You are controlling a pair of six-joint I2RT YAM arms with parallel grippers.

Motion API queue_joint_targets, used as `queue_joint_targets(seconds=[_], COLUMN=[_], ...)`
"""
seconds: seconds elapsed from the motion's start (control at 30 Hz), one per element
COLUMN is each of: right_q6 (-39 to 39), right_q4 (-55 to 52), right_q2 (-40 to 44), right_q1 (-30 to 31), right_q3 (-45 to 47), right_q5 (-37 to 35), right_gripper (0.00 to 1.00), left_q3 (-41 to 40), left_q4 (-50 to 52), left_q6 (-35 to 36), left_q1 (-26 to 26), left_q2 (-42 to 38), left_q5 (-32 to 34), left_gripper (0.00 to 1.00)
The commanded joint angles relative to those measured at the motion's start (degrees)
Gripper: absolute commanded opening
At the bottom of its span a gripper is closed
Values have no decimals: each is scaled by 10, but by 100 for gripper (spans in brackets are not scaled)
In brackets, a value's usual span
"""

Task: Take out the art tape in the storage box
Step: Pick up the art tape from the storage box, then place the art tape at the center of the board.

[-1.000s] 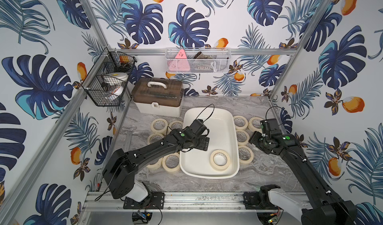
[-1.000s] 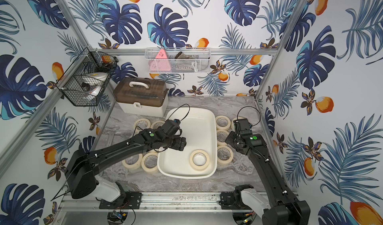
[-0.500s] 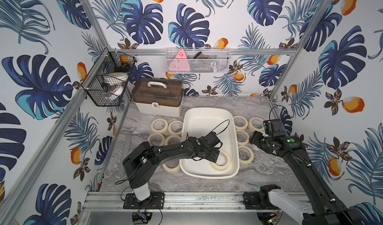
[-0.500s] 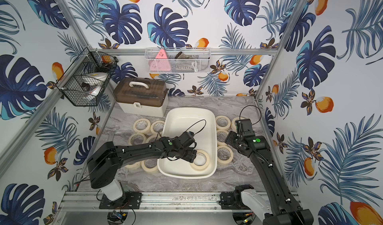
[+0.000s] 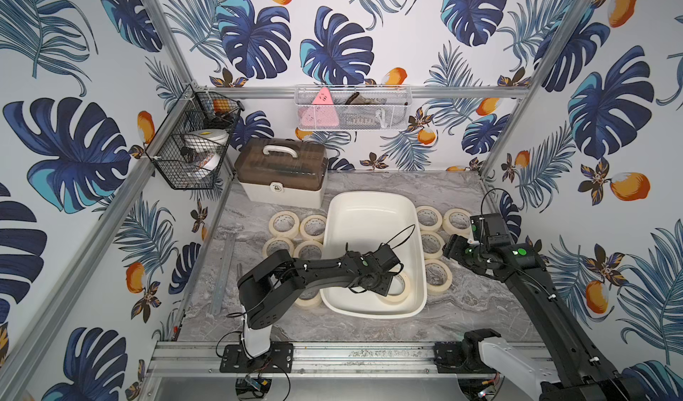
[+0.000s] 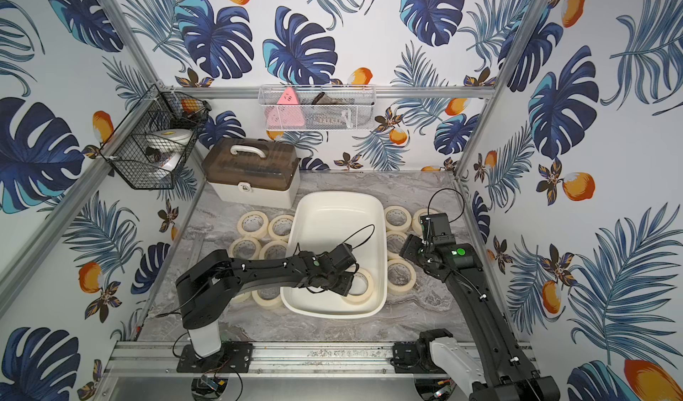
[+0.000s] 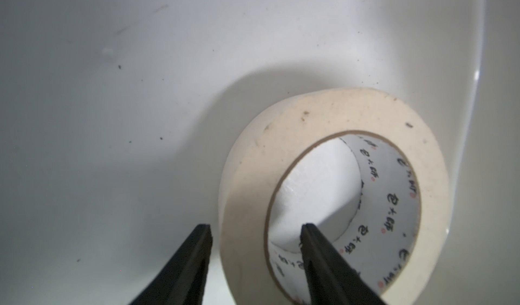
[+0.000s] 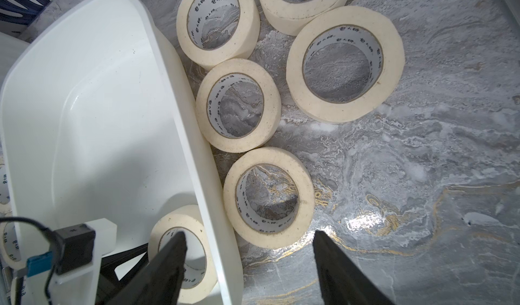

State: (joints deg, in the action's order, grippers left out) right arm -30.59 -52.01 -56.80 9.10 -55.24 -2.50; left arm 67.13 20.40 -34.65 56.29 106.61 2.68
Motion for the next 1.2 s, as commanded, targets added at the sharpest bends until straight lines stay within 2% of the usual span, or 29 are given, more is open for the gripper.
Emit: queue_joint_targets(seconds=[0.0,0.1,0.4,0.57,0.77,0.97,1.07,1.17], right_q6=[8,9,36,54,59,56,51,44], right_q4=[-7,-7,11,5,15,41,50,53], right_q2=[3,5,29,23,22,35,45,46], right_q1=[0,-1,0,0,2,16,40,81], right_q3=[-1,0,8,-3,-3,4,5,4], right_q5=[-5,-4,42,84,137,200,190,156], right_gripper=[73,73,74,74,73,72,71,71], left_q3=[-4,-9,-11,13,80,152,188,217], left_q4=[-13,-13,13,65,152,194,205,207], left_q6=[-7,-9,-10,-19,-43,-61,-62,-63], left_q1=[1,1,0,1,4,14,18,21], left_q2=[3,-2,-54,-83,-91,-70,-53,-38], left_q5=[9,20,70,108,167,178,175,163], left_gripper=[49,36,15,12,6,3,0,3])
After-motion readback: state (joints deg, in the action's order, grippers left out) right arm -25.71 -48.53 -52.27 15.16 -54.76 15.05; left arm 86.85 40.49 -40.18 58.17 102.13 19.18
